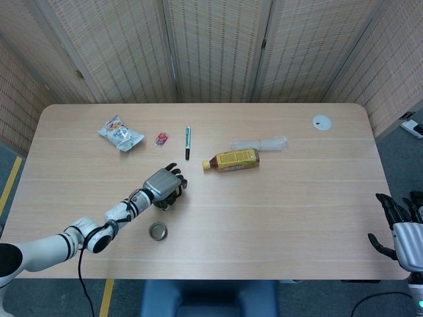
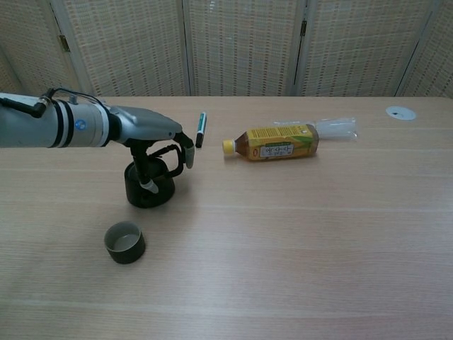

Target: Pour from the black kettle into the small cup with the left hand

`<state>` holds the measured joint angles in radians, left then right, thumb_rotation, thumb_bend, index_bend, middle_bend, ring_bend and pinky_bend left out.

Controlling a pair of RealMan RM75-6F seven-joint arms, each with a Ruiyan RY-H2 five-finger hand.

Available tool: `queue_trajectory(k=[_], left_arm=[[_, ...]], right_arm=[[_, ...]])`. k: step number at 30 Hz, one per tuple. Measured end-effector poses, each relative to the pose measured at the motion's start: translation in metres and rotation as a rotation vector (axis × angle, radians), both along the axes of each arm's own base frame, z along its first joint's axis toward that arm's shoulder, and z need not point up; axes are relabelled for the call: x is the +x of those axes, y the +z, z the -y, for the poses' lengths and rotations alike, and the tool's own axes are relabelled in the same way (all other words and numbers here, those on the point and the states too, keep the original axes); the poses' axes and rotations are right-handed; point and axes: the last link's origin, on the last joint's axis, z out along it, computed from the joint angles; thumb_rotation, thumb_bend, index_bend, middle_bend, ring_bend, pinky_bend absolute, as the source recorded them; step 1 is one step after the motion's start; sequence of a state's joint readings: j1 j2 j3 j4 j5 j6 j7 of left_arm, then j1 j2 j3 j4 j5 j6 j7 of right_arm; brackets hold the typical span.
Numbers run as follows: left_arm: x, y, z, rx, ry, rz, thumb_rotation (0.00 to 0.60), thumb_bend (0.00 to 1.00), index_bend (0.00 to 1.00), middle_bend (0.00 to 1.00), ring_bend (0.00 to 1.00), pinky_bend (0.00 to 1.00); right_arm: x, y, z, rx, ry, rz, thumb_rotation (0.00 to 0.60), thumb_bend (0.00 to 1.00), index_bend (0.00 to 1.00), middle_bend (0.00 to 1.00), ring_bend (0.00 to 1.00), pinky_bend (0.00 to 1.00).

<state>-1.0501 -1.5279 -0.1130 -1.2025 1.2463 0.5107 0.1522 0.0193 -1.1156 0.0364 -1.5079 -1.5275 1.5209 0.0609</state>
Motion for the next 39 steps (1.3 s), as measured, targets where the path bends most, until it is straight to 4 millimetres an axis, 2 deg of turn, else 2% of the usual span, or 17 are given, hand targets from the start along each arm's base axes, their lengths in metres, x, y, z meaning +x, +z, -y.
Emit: queue_trajectory(k=[10, 21, 31, 39], left_arm=[[-0.013, 0.032, 0.007, 0.072, 0.007, 0.052, 0.6, 0.21, 0.35, 0.36, 0.19, 0.0], [-0.052, 0.073, 0.021, 0.148, 0.074, 0.117, 0.6, 0.21, 0.36, 0.37, 0.2, 0.0], [-0.067, 0.079, 0.035, 0.146, 0.05, 0.129, 0.6, 0.21, 0.35, 0.37, 0.2, 0.0], [-0.075, 0.073, 0.03, 0.176, -0.022, 0.046, 0.6, 0.21, 0.25, 0.32, 0.18, 0.0]], right_arm=[[0.003, 0.0, 0.0, -0.001, 0.016, 0.0, 0.6, 0.31, 0.06, 0.15, 0.24, 0.08], [0.008, -0.001, 0.002, 0.003, 0.038, -0.001, 0.6, 0.31, 0.06, 0.16, 0.24, 0.08], [0.008, -0.001, 0.004, 0.008, 0.044, 0.003, 0.6, 0.31, 0.07, 0.16, 0.24, 0.08], [0.005, -0.001, 0.002, 0.006, 0.031, 0.003, 0.6, 0.31, 0.07, 0.16, 0.24, 0.08]])
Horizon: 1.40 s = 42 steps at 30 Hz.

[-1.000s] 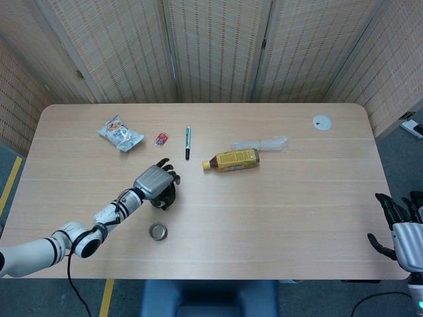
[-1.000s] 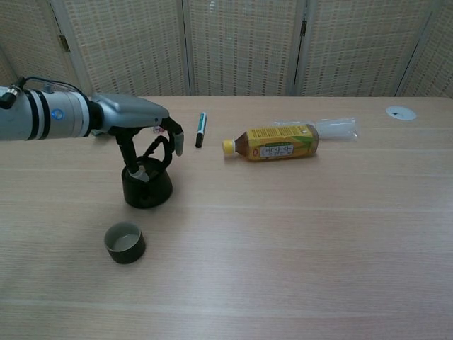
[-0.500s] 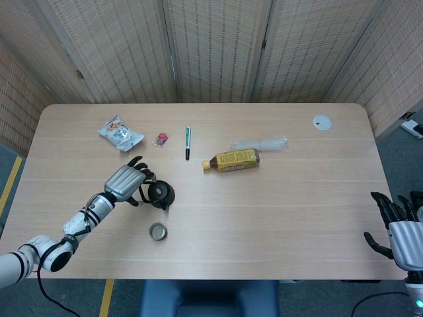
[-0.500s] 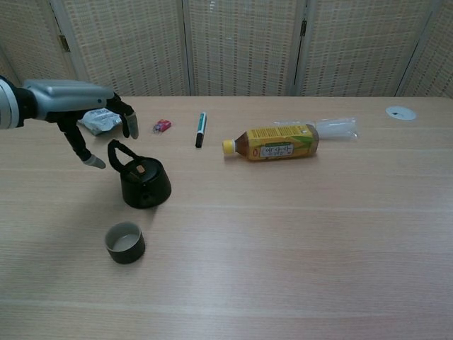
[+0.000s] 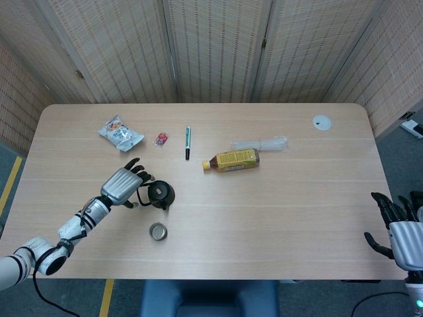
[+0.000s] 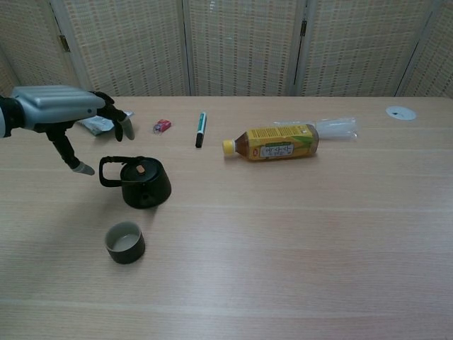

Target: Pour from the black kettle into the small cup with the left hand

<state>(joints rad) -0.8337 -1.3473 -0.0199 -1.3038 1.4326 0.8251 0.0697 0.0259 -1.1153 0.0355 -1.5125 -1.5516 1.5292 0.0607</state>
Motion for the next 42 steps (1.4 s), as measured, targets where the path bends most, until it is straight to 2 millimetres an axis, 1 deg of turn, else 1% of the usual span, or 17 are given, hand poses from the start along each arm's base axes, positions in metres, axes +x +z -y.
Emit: queue_trajectory(k=[6, 14, 19, 24, 32, 38, 42], left_arm=[[-0.006, -0.007, -0.003, 0.014, -0.045, -0.087, 0.6, 0.21, 0.23, 0.31, 0.17, 0.0], [-0.011, -0.007, -0.002, 0.01, -0.036, -0.118, 0.6, 0.21, 0.23, 0.31, 0.17, 0.0], [-0.012, -0.014, -0.005, 0.012, -0.038, -0.134, 0.6, 0.21, 0.22, 0.3, 0.17, 0.0], [-0.006, -0.025, -0.011, 0.016, -0.051, -0.15, 0.6, 0.21, 0.22, 0.3, 0.17, 0.0], [0.014, -0.044, -0.013, -0.013, -0.052, -0.117, 0.6, 0.21, 0.23, 0.3, 0.18, 0.0], [0.023, -0.047, -0.015, -0.003, -0.053, -0.109, 0.6, 0.21, 0.23, 0.3, 0.18, 0.0], [0.021, -0.042, -0.014, 0.006, -0.037, -0.103, 0.6, 0.21, 0.23, 0.3, 0.19, 0.0]], right_arm=[[-0.002, 0.001, -0.001, -0.002, -0.009, -0.002, 0.6, 0.31, 0.07, 0.16, 0.24, 0.08], [-0.002, -0.001, 0.0, 0.004, -0.012, 0.0, 0.6, 0.31, 0.07, 0.16, 0.24, 0.08], [-0.002, -0.002, 0.001, 0.007, -0.014, 0.0, 0.6, 0.31, 0.07, 0.16, 0.24, 0.08], [-0.004, -0.001, 0.001, 0.002, -0.02, -0.002, 0.6, 0.31, 0.07, 0.16, 0.24, 0.08], [-0.006, -0.001, 0.0, 0.002, -0.026, 0.001, 0.6, 0.31, 0.07, 0.16, 0.24, 0.08], [-0.006, -0.002, 0.0, 0.004, -0.025, 0.006, 0.6, 0.31, 0.07, 0.16, 0.24, 0.08], [-0.005, -0.001, -0.001, 0.001, -0.018, 0.005, 0.6, 0.31, 0.07, 0.16, 0.24, 0.08]])
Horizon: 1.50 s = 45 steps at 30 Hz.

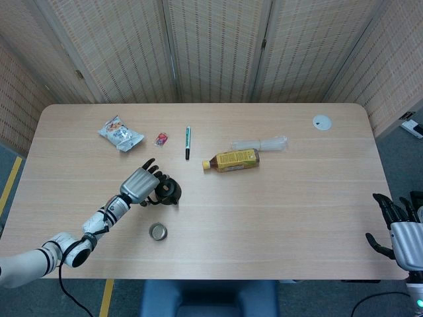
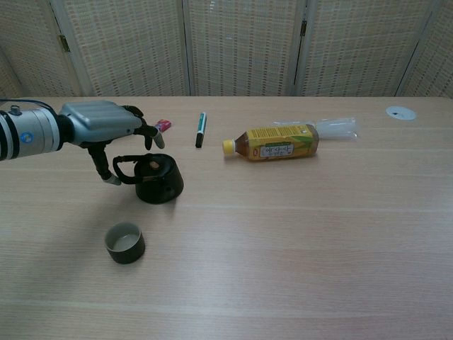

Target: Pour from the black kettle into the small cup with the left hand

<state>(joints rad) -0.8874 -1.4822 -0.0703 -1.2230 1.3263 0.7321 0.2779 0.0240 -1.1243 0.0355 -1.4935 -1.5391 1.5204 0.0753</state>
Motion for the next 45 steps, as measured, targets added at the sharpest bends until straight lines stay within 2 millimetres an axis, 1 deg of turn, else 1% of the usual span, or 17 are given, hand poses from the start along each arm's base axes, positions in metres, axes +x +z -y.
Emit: queue_trajectory(k=[8, 13, 20, 24, 28, 38, 45], left_arm=[[-0.016, 0.021, 0.018, 0.001, -0.015, 0.019, 0.6, 0.21, 0.27, 0.3, 0.2, 0.0], [-0.024, 0.026, 0.03, -0.036, -0.031, 0.039, 0.6, 0.21, 0.3, 0.31, 0.21, 0.0], [-0.03, 0.022, 0.038, -0.092, -0.042, 0.062, 0.6, 0.21, 0.32, 0.33, 0.23, 0.0], [-0.031, 0.018, 0.038, -0.103, -0.045, 0.071, 0.6, 0.21, 0.33, 0.35, 0.25, 0.0], [-0.031, 0.014, 0.038, -0.109, -0.052, 0.072, 0.6, 0.21, 0.35, 0.4, 0.28, 0.0], [-0.034, 0.011, 0.035, -0.11, -0.048, 0.067, 0.6, 0.21, 0.37, 0.4, 0.29, 0.0], [-0.035, 0.007, 0.034, -0.118, -0.04, 0.071, 0.6, 0.21, 0.39, 0.41, 0.3, 0.0]], right_arm=[[0.003, 0.004, 0.0, -0.014, 0.008, -0.01, 0.6, 0.31, 0.07, 0.16, 0.24, 0.08], [0.007, 0.01, 0.002, -0.035, 0.018, -0.024, 0.6, 0.31, 0.07, 0.16, 0.24, 0.08], [0.012, 0.013, 0.003, -0.039, 0.02, -0.032, 0.6, 0.31, 0.07, 0.16, 0.24, 0.08], [0.013, 0.014, 0.001, -0.039, 0.014, -0.033, 0.6, 0.31, 0.07, 0.16, 0.24, 0.08], [0.012, 0.013, -0.001, -0.037, 0.005, -0.032, 0.6, 0.31, 0.07, 0.16, 0.24, 0.08], [0.01, 0.011, -0.001, -0.032, -0.004, -0.029, 0.6, 0.31, 0.07, 0.16, 0.25, 0.08], [0.008, 0.01, -0.001, -0.03, -0.009, -0.026, 0.6, 0.31, 0.07, 0.16, 0.24, 0.08]])
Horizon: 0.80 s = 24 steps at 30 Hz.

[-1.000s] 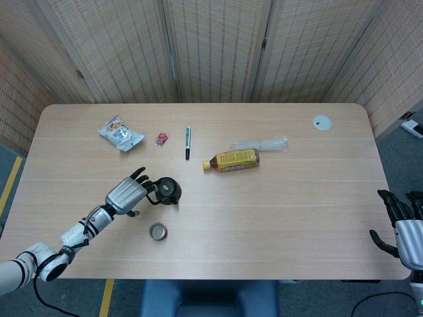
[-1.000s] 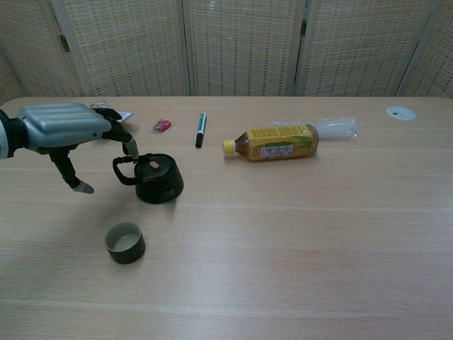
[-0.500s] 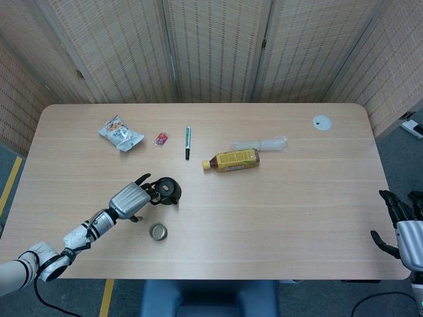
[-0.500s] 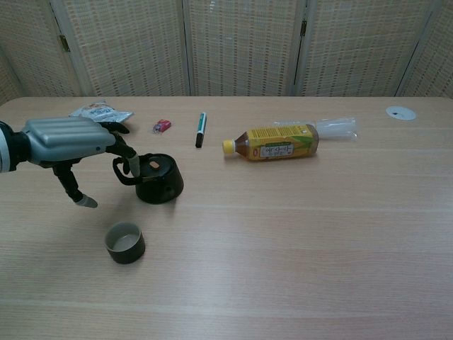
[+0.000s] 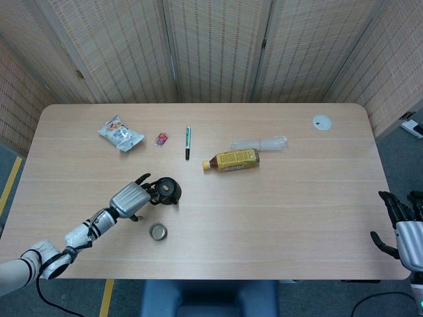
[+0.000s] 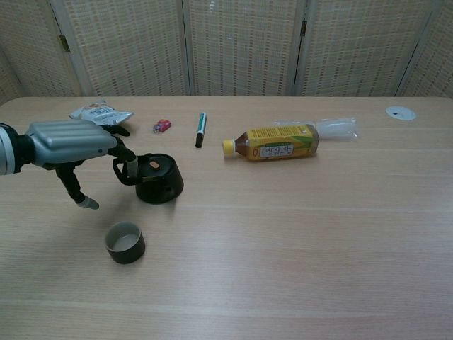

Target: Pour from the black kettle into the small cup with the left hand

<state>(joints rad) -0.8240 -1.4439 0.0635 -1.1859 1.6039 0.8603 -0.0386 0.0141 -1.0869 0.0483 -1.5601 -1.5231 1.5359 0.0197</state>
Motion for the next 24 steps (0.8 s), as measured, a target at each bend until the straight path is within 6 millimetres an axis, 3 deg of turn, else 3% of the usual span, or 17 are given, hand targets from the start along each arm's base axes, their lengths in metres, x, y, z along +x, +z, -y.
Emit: queue_trajectory(k=[24], left_arm=[[-0.012, -0.016, 0.0, -0.03, 0.01, -0.027, 0.6, 0.21, 0.46, 0.48, 0.36, 0.0]], right_arm=[[-0.002, -0.001, 0.001, -0.003, -0.01, 0.001, 0.6, 0.31, 0.07, 0.16, 0.25, 0.08]])
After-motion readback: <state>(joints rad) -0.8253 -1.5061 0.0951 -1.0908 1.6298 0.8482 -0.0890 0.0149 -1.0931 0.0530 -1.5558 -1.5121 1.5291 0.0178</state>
